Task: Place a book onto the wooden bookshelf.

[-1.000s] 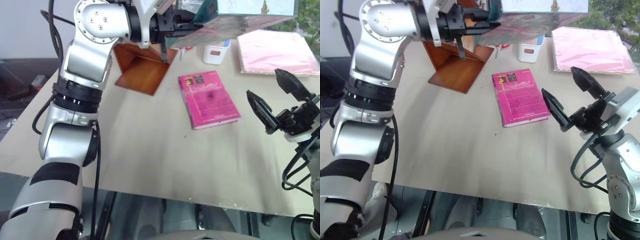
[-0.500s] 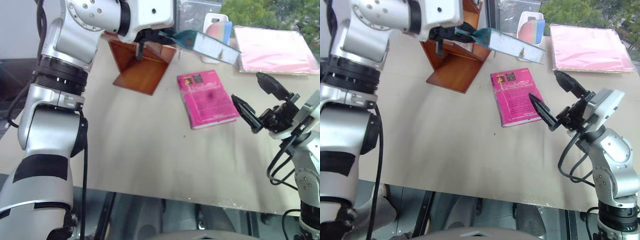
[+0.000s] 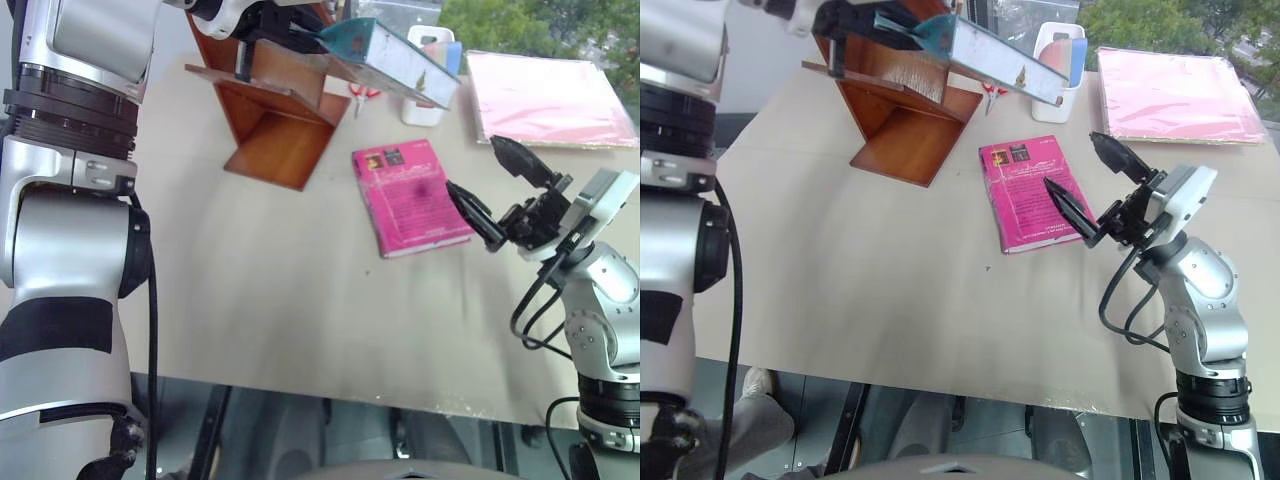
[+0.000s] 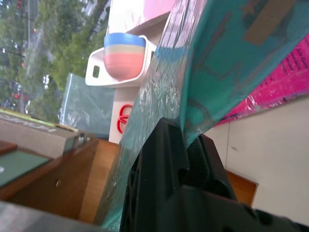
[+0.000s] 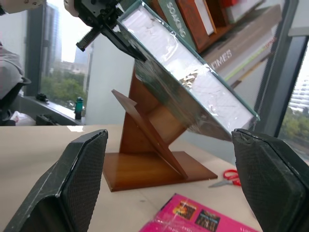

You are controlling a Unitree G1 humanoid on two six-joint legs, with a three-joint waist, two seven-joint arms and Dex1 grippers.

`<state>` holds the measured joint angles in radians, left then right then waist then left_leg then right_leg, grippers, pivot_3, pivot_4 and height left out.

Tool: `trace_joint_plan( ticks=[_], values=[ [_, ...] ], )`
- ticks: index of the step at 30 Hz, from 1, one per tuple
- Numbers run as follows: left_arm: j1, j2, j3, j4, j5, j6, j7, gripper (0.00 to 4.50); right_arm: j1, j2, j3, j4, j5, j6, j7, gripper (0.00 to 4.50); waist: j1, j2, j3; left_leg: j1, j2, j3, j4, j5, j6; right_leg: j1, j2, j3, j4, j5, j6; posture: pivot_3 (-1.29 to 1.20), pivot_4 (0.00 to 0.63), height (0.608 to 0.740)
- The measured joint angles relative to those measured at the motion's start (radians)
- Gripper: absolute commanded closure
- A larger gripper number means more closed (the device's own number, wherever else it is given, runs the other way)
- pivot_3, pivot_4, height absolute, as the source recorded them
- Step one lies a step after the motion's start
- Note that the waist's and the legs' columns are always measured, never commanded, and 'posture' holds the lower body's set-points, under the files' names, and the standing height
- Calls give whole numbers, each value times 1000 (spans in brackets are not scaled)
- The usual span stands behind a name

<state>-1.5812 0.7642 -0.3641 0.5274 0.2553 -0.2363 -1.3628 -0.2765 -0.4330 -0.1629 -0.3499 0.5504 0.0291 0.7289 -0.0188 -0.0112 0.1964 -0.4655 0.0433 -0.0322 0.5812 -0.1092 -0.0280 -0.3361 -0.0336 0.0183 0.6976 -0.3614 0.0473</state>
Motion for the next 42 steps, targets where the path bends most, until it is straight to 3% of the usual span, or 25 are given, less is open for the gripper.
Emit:
trace_joint_plan(
  ticks=[12, 19, 33, 37, 42],
  values=[
    [-11, 53, 2, -36, 13, 73, -61, 4491, -41, 3, 9, 63, -2, -14, 43, 276, -22, 0, 0, 0, 1, 0, 1, 0, 0, -1, 1, 1, 3, 0, 0, 0, 150, 740],
    [-113, 65, 10, -60, -33, 152, -180, 4491, -73, 17, 31, 106, -11, -34, 60, 276, -20, 0, 0, 0, 1, 1, 1, 0, 0, -2, 1, 1, 3, 0, 0, 0, 150, 740],
    [-137, 134, -1, -23, 103, 86, -169, 4491, -119, 39, 40, 174, -19, -59, 93, 276, -21, 0, 1, 0, 1, 2, 2, 0, 0, -4, 1, 3, 10, 0, 0, 0, 150, 740],
    [1, 208, -1, 4, 205, 63, -46, 4491, -124, 42, 42, 175, -21, -61, 95, 276, -26, 2, 0, 4, 4, 6, 2, 0, 0, -5, 3, 7, 15, 0, 0, 0, 150, 740],
    [191, 208, 23, -121, 229, 125, 58, 4491, -128, 42, 47, 175, -23, -60, 95, 276, -24, 2, 0, 6, 5, 6, 6, -1, 2, -3, 4, 9, 18, 0, 0, 0, 150, 740]
  ],
)
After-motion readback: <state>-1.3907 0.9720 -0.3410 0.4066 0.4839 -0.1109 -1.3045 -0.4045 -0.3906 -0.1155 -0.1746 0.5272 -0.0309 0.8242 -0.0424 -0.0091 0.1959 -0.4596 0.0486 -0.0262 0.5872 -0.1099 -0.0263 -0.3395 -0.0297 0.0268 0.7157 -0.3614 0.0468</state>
